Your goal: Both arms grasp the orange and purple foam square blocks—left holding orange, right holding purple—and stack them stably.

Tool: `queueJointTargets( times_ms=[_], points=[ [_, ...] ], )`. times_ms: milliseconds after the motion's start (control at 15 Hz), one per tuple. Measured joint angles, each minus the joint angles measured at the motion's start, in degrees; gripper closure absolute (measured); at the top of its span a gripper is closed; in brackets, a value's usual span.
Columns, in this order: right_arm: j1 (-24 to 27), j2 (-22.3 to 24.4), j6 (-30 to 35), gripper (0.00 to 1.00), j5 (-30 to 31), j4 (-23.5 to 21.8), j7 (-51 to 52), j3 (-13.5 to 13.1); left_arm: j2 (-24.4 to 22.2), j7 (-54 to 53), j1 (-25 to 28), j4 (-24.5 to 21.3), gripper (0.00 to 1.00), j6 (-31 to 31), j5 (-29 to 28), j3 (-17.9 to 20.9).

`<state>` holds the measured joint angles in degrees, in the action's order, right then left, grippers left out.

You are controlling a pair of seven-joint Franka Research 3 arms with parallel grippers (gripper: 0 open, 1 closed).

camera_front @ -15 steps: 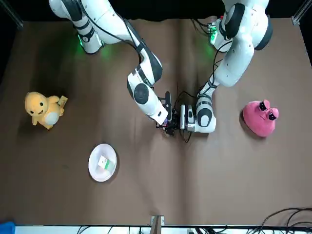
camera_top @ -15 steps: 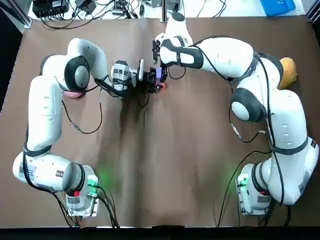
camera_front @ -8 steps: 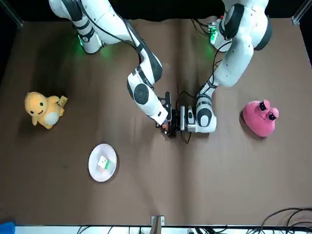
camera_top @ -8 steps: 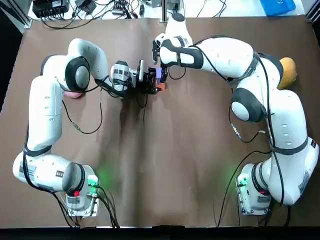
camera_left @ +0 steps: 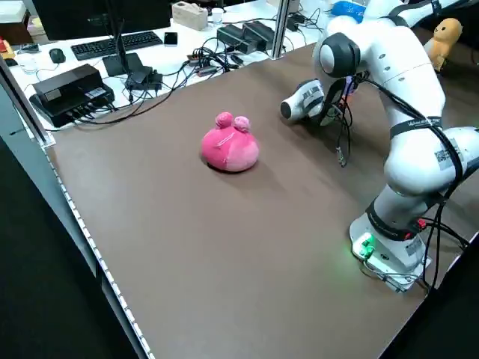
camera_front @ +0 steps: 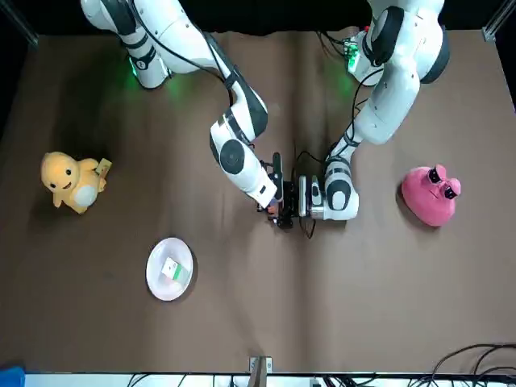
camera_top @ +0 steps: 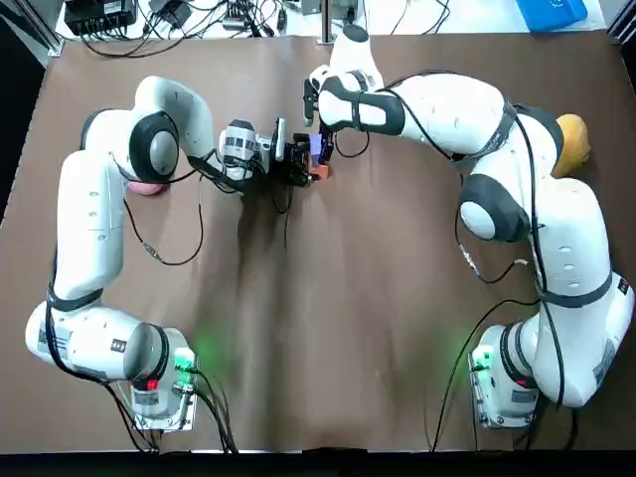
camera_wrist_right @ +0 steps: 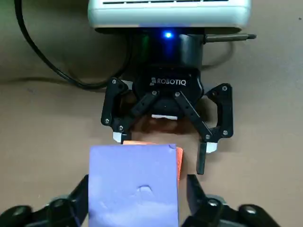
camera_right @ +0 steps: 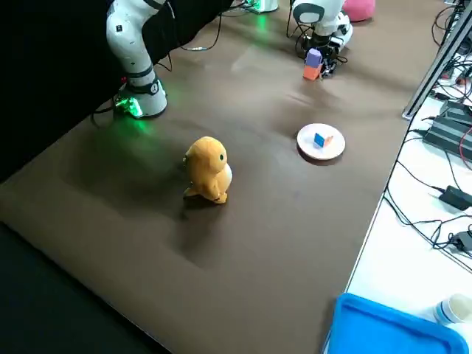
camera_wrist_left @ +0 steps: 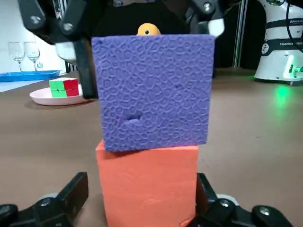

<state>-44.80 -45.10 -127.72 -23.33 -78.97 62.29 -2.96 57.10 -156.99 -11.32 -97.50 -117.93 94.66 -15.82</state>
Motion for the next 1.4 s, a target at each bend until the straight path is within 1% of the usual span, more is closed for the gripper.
queueJointTargets(
  times_ms=[67,133,267,400,1400],
  points=[
    [0.0,0.0,-0.04,0.09,-0.03,0.0,0.0,0.0,0.0,0.0,0.01,0.01,0.01,0.0,0.0,0.0],
    [0.0,0.0,-0.05,0.09,-0.12,0.0,-0.01,0.0,0.0,0.0,0.03,0.02,0.01,0.0,0.0,0.01],
    [0.0,0.0,-0.05,0.03,-0.39,0.0,-0.03,0.0,0.0,0.0,0.23,0.05,0.01,0.02,0.0,0.05],
    [0.0,0.0,-0.04,0.01,-0.48,0.0,-0.04,0.0,0.0,0.0,0.58,0.05,0.01,0.05,0.0,0.07],
    [-0.01,0.01,1.29,0.0,-1.3,0.4,-0.04,0.04,-0.13,0.0,3.31,-0.28,0.01,1.43,-0.54,0.15]
  ],
)
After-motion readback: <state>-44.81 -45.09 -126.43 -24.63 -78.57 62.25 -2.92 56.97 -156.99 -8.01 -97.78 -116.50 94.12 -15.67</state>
